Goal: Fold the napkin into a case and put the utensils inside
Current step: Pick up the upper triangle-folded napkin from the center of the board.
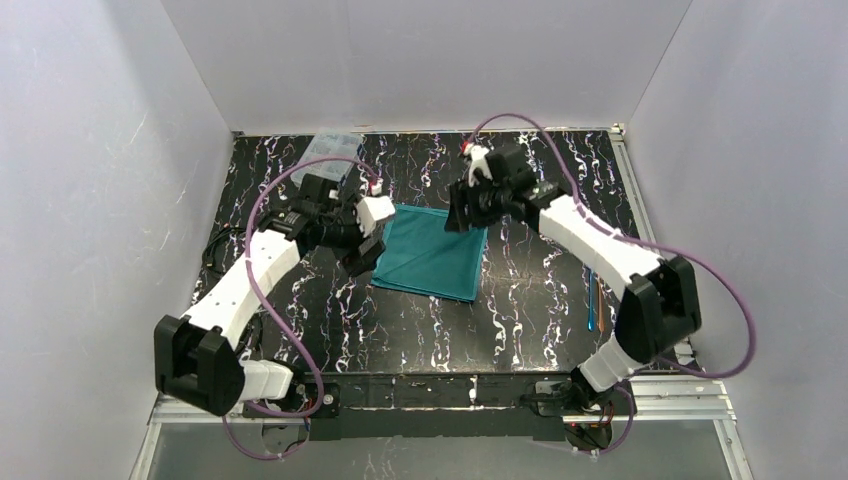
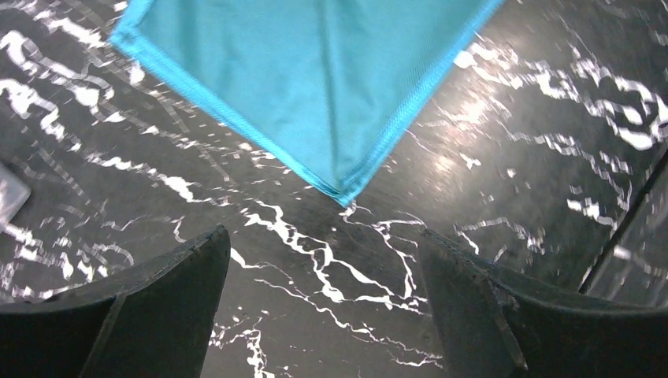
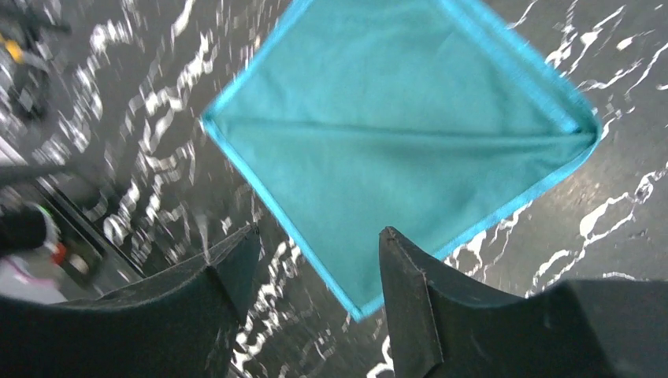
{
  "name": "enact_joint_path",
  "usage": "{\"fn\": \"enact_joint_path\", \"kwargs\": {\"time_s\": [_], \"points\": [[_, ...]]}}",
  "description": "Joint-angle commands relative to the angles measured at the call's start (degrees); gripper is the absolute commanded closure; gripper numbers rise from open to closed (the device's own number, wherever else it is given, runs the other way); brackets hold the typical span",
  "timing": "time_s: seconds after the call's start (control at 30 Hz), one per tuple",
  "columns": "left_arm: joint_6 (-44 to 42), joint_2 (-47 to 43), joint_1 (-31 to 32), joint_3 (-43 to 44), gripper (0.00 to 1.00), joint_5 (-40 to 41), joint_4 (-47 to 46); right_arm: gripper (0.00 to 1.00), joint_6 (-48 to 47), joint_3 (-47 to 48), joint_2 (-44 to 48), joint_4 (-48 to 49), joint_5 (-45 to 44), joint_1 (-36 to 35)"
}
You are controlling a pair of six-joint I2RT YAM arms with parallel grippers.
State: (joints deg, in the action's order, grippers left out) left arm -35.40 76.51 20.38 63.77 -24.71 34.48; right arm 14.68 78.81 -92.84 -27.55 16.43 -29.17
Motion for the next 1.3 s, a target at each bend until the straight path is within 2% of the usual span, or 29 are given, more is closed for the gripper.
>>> {"fn": "enact_joint_path", "kwargs": {"time_s": [0.0,0.13,0.2,0.33,0.43,0.53,0.73,1.1,1.27], "points": [[-18.69,-3.97,0.40,-5.91,0.13,-10.00,3.91,0.34,-12.82,-11.37,9.21,5.82,-10.40,-4.53],[-27.59,-2.21,1.03,-8.50,0.18,-12.16,3.08,0.31,-18.58,-22.98,18.85,16.32,-9.65,-6.05],[-30.35,-1.90,1.18,-11.27,0.23,-12.64,-0.12,0.24,-20.88,-26.83,22.34,19.61,-10.44,-6.11],[-39.05,-2.95,2.94,-19.09,0.30,-10.39,-9.47,0.22,-24.47,-28.53,23.83,20.34,-11.83,-6.11],[-43.83,-1.92,3.81,-21.65,0.31,-8.98,-12.31,0.23,-27.01,-28.67,22.80,19.34,-11.14,-6.20],[-44.45,0.54,4.40,-21.84,0.33,-7.19,-15.12,0.24,-29.54,-29.57,22.01,19.12,-9.42,-6.42],[-46.69,4.24,4.47,-23.27,0.44,-4.45,-20.14,0.25,-34.49,-33.34,22.56,21.28,-5.56,-7.25],[-50.85,8.86,4.51,-21.92,0.51,-3.38,-17.31,0.25,-41.97,-34.82,19.03,19.05,-3.05,-10.97],[-51.86,10.84,4.49,-22.10,0.62,-1.96,-18.91,0.23,-44.91,-34.94,16.34,18.24,-5.22,-12.51]]}}
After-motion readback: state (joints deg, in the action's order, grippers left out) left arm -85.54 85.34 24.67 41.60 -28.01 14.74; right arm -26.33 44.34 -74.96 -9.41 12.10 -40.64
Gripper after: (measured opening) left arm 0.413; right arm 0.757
